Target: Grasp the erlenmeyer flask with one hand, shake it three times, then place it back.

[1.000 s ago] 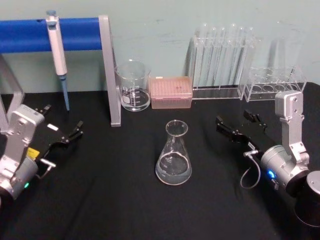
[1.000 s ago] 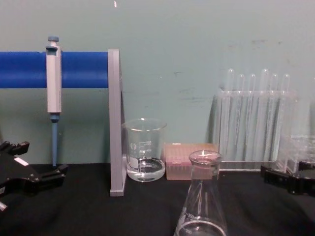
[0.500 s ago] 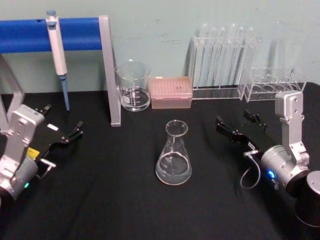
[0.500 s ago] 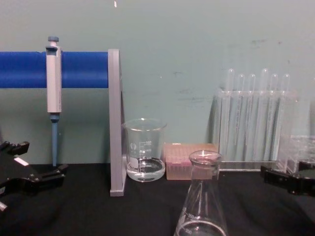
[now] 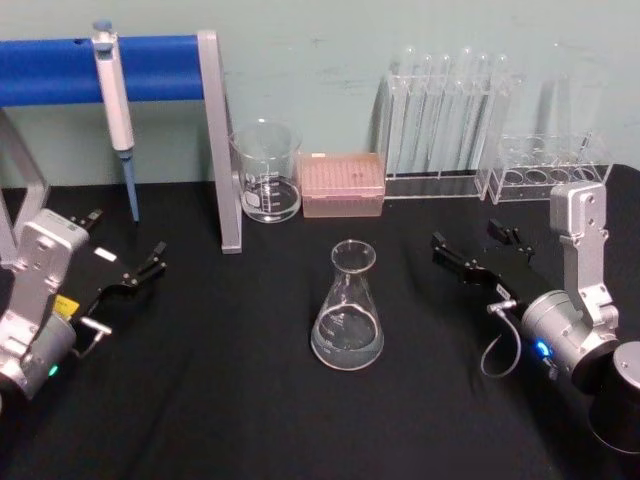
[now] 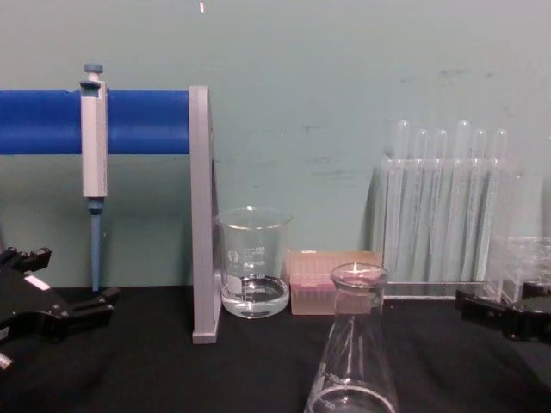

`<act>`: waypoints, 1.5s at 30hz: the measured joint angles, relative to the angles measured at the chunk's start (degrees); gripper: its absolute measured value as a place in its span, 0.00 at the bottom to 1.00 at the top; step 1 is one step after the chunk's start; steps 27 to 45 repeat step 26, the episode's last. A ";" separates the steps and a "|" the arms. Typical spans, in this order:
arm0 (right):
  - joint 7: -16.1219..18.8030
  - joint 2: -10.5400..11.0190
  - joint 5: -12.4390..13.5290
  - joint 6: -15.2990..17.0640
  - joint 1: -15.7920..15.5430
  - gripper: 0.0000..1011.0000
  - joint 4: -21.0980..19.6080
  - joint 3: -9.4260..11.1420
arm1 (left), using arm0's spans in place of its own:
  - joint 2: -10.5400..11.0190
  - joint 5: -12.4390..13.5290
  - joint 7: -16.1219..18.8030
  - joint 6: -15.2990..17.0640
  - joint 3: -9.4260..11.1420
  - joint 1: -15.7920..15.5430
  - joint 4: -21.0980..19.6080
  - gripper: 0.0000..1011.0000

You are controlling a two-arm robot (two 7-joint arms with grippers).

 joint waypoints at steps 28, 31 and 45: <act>0.00 0.00 0.00 0.00 0.00 0.99 0.00 0.00 | 0.00 0.00 0.00 0.00 0.00 0.00 0.00 0.99; 0.00 0.00 0.00 0.00 0.00 0.99 0.00 0.00 | 0.00 0.00 0.00 0.00 0.00 0.00 0.00 0.99; 0.00 0.00 0.00 0.00 0.00 0.99 0.00 0.00 | 0.00 0.00 0.00 0.00 0.00 0.00 0.00 0.99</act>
